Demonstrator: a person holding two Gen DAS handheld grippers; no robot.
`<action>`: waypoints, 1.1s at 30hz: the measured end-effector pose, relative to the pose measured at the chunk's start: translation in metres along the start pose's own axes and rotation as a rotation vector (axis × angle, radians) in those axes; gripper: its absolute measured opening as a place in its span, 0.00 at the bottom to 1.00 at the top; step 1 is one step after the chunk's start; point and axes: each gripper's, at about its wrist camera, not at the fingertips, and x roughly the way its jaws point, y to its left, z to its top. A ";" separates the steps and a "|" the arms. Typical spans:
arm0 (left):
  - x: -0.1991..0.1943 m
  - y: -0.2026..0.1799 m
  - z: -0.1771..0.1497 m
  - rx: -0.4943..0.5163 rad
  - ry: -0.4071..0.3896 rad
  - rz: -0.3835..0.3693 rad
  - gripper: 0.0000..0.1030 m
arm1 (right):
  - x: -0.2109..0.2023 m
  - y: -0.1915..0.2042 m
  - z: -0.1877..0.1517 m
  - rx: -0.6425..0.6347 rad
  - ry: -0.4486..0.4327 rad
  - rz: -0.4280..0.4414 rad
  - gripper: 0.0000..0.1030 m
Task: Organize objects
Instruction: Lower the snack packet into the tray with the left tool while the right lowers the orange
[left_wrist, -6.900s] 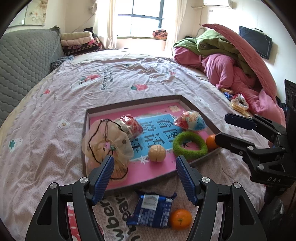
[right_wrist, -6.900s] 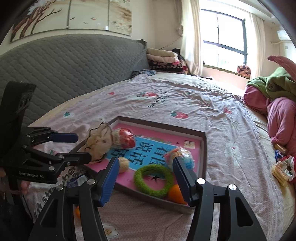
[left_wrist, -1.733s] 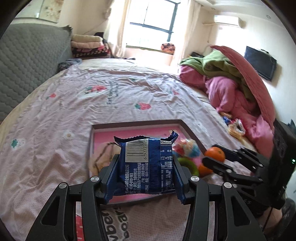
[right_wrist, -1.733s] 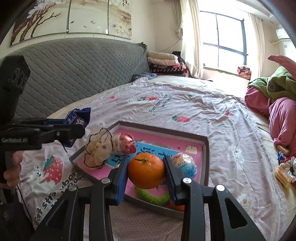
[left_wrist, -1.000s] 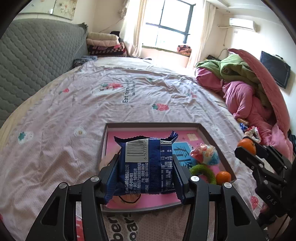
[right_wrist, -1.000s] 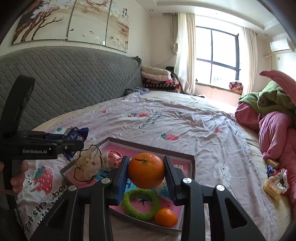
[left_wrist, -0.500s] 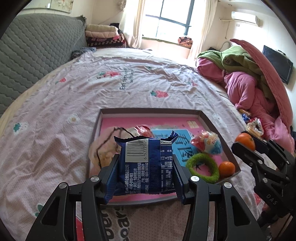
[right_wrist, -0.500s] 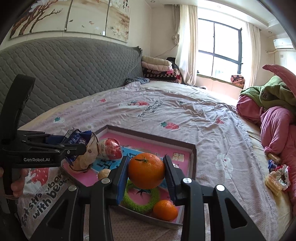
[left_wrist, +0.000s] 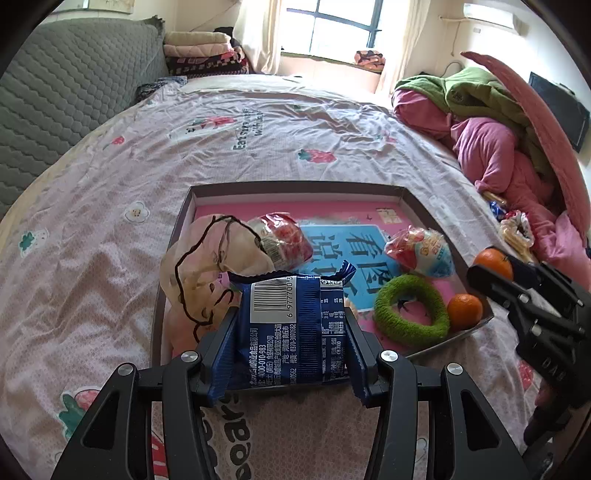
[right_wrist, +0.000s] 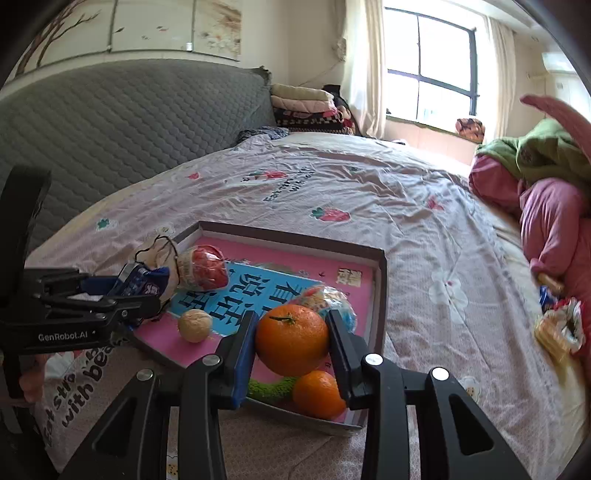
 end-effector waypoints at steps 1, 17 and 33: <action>0.001 0.000 0.000 -0.001 0.004 0.000 0.52 | 0.000 -0.003 0.000 0.006 0.001 -0.004 0.36; 0.013 -0.004 -0.003 0.010 0.047 -0.002 0.52 | 0.013 -0.012 -0.004 0.026 0.034 -0.024 0.36; 0.020 -0.006 -0.005 0.031 0.053 0.021 0.52 | 0.028 -0.004 -0.010 0.001 0.072 -0.027 0.36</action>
